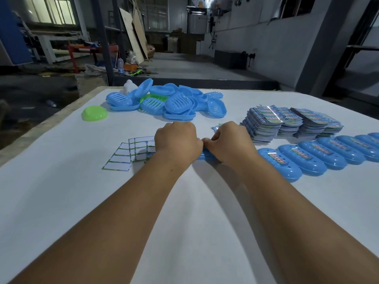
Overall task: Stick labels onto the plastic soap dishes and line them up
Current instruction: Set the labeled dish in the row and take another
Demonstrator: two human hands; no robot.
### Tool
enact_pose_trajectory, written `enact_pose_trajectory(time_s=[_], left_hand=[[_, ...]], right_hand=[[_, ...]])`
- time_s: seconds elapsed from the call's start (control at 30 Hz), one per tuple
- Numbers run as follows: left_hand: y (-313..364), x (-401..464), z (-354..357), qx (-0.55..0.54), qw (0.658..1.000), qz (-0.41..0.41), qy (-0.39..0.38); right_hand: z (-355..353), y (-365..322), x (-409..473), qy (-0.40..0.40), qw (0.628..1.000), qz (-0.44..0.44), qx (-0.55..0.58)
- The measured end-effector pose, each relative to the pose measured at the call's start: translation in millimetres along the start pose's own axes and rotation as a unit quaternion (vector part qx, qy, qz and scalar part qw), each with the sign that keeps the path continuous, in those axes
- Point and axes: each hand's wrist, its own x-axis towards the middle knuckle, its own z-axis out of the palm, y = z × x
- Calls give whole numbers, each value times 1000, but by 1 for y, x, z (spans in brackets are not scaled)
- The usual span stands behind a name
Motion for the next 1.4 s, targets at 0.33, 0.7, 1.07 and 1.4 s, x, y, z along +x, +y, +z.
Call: enact_pose_trajectory(time_s=[0.33,0.7,1.07,1.4], left_hand=[[-7,-2,4,-52,997,-49,-33],[-17,-10,14,-250,963,-99,12],[-22,-13,23,-263,958,-105,-38],[-24,-14,21,-265,959,-96,-37]], right_hand=[[-2,2,6,-15,998,16,-64],[-9,-5,-13,-173,975,-140,21],[-48,17,-11,-188,962,6,-200],[-70,27,-12,-192,957,39,-213]])
